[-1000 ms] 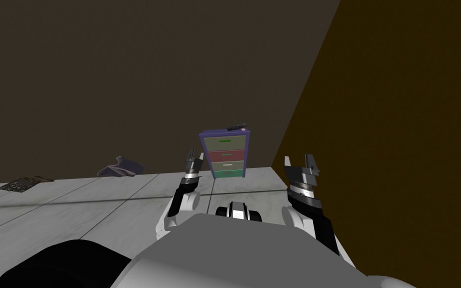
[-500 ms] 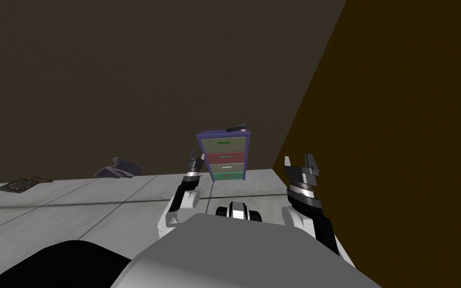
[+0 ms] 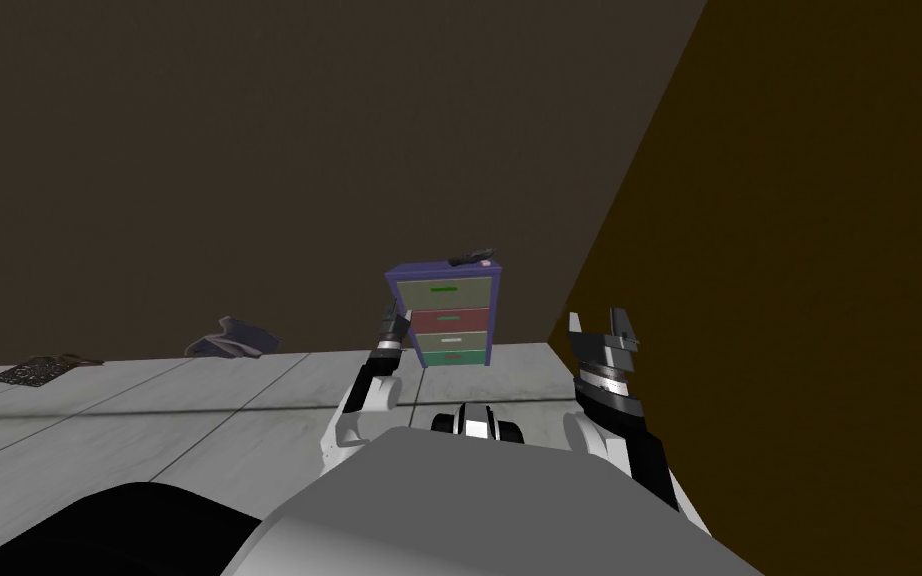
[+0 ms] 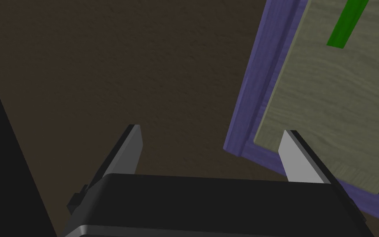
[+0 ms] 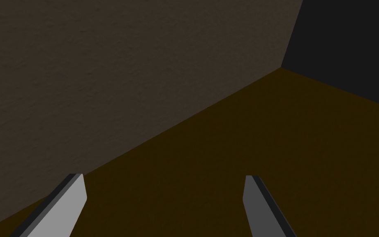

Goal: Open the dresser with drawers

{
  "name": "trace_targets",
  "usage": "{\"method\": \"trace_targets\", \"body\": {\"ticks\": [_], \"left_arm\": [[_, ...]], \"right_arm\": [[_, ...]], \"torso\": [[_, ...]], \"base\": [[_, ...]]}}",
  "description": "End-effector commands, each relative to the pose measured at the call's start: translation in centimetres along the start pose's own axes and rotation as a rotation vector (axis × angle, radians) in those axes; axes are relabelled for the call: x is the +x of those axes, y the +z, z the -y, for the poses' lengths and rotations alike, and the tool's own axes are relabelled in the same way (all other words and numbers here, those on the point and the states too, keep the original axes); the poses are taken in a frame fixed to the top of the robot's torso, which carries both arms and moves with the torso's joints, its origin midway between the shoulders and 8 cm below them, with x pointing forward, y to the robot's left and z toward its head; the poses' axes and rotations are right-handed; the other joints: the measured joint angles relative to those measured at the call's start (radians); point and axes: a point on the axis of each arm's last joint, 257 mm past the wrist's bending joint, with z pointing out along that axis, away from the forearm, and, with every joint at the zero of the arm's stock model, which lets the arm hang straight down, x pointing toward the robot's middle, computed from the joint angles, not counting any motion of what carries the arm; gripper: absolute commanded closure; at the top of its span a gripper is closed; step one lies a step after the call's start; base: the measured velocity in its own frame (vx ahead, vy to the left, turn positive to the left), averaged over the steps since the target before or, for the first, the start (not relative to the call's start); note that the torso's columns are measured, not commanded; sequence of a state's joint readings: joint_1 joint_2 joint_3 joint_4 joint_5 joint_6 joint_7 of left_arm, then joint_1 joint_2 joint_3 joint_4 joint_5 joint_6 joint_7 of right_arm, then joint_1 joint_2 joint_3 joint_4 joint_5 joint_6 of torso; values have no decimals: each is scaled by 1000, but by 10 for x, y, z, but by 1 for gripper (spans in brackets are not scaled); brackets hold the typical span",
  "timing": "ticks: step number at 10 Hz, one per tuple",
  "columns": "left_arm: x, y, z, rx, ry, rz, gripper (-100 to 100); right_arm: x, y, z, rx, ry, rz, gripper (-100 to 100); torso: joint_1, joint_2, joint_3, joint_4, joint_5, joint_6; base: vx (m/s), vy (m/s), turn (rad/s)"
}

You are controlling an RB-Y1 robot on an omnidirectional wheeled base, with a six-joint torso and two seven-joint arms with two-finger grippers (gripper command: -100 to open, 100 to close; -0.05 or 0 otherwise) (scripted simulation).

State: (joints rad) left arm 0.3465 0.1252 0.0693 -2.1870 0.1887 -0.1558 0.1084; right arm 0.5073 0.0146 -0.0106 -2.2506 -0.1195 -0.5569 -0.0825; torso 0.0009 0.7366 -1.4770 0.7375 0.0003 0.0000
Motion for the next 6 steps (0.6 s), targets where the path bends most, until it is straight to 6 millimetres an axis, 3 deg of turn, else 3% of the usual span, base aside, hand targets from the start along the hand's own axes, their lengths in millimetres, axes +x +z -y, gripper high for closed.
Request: {"method": "trace_targets", "body": {"ticks": [1, 6], "left_arm": [[-4, 3, -16, -52, -15, 15, -100], [-10, 7, -43, -143, -32, 32, -100]], "right_arm": [[0, 0, 0, 0, 0, 0, 0], [0, 0, 0, 0, 0, 0, 0]], "torso": [[0, 1, 1, 0, 0, 0], [-2, 1, 1, 0, 0, 0]], "base": [[115, -31, 13], [112, -30, 18]]}}
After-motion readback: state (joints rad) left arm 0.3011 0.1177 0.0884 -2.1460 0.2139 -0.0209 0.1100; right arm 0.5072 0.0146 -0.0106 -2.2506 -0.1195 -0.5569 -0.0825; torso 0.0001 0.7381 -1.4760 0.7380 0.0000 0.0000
